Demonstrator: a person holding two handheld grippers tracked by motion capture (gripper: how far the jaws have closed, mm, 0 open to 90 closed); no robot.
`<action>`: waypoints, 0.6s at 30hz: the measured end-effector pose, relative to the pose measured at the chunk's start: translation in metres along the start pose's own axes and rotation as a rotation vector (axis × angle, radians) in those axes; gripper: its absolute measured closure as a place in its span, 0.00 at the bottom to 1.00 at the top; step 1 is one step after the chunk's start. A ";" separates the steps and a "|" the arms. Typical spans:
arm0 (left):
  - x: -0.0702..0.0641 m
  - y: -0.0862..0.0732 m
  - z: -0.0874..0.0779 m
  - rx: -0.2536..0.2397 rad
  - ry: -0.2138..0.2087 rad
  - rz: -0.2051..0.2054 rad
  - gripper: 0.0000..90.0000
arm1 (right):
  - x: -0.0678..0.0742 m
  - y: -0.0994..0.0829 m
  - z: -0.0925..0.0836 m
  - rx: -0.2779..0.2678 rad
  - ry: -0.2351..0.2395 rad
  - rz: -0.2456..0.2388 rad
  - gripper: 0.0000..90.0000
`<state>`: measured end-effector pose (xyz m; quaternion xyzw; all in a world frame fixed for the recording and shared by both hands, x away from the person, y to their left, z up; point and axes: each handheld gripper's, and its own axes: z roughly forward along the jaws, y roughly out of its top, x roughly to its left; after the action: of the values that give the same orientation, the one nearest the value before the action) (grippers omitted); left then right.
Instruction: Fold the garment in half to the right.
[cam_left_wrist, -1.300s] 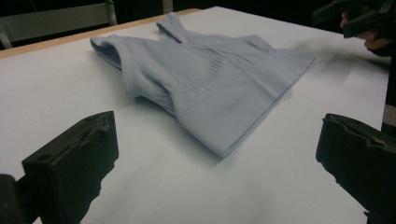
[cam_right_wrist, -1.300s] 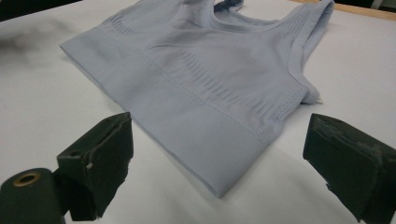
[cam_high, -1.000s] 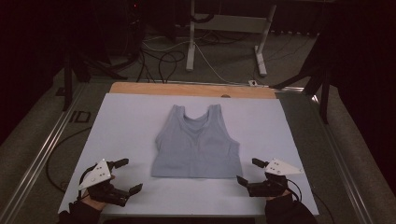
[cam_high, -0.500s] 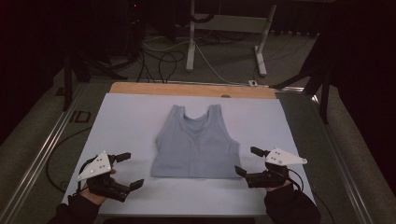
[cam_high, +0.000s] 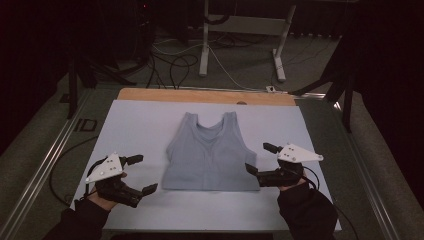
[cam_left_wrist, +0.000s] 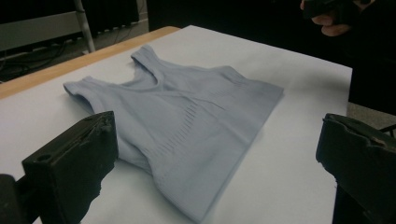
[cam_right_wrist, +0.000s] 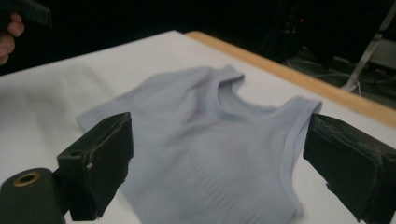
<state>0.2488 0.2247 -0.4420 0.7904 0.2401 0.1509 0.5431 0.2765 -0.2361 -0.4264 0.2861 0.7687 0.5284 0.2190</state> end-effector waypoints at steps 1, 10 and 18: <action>0.000 0.002 0.001 0.000 0.002 -0.002 0.00 | -0.001 0.003 0.002 -0.006 0.004 0.000 0.10; -0.001 0.016 0.014 0.043 0.040 -0.011 0.00 | -0.001 0.032 0.023 -0.047 0.009 -0.040 0.10; -0.002 0.021 0.029 0.083 0.095 -0.027 0.00 | 0.002 0.045 0.051 -0.044 0.057 -0.058 0.10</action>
<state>0.2658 0.1947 -0.4326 0.8007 0.2824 0.1707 0.5000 0.3168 -0.1878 -0.4022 0.2439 0.7709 0.5465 0.2184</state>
